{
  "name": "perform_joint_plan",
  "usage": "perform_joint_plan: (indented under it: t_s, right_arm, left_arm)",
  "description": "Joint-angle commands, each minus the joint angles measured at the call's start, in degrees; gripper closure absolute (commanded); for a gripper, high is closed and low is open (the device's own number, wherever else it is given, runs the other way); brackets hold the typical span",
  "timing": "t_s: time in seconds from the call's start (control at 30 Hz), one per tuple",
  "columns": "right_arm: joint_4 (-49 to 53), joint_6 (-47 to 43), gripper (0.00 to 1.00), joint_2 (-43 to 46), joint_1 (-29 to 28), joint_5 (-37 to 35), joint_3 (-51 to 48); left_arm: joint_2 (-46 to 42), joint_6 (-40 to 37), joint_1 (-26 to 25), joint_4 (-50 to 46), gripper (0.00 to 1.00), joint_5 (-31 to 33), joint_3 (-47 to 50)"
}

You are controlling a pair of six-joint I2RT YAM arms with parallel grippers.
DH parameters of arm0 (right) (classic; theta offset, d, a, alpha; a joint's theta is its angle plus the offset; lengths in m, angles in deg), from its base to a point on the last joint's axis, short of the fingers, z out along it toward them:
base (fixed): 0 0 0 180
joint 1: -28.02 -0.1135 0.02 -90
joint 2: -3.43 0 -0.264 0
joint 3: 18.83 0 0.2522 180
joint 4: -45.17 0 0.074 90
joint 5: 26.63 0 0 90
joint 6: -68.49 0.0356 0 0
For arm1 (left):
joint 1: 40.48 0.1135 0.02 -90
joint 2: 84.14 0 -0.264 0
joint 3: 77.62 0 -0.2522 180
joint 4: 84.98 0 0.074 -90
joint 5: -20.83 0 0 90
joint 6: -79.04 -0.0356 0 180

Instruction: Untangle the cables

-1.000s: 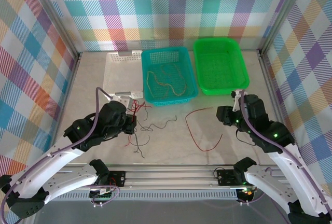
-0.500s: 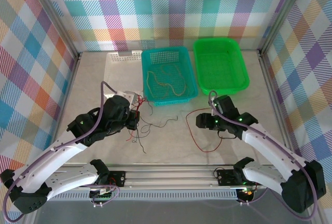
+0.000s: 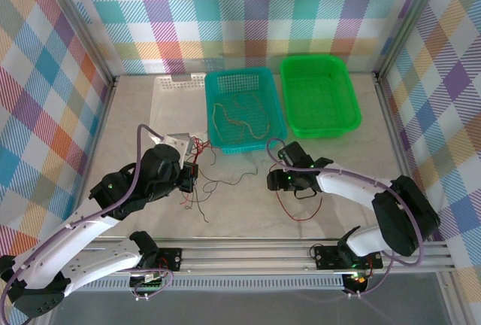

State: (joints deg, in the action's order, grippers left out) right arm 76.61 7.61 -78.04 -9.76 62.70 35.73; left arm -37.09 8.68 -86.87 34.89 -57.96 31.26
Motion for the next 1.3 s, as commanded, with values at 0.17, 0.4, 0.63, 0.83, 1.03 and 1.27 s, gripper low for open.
perform_joint_plan:
  t_s: [0.17,0.4,0.63,0.83,1.03,1.27]
  right_arm:
    - [-6.1,0.8,0.51,-6.9,-2.1,-2.2,2.4]
    - [-5.2,1.3,0.77,-7.1,-2.6,-3.5,2.2]
    - [1.7,0.0,1.00,5.0,-2.6,-6.9,2.3]
    - [12.2,-3.3,1.00,19.5,-2.4,-13.5,3.9]
    - [20.6,-7.0,1.00,27.7,-2.2,-16.1,13.1]
    - [25.1,-13.8,1.00,22.4,-0.8,-16.7,28.8]
  left_arm:
    - [-0.9,-1.4,0.4,0.7,1.00,1.0,0.9]
    - [-0.9,-1.4,0.4,0.7,1.00,1.2,1.0]
    - [-1.0,-1.5,0.5,0.8,1.00,1.2,1.1]
    - [-0.9,-1.4,0.5,0.8,1.00,0.9,1.1]
    - [-0.2,-1.6,0.5,1.1,1.00,0.2,0.9]
    - [-0.2,-1.6,0.5,1.0,1.00,0.1,1.1]
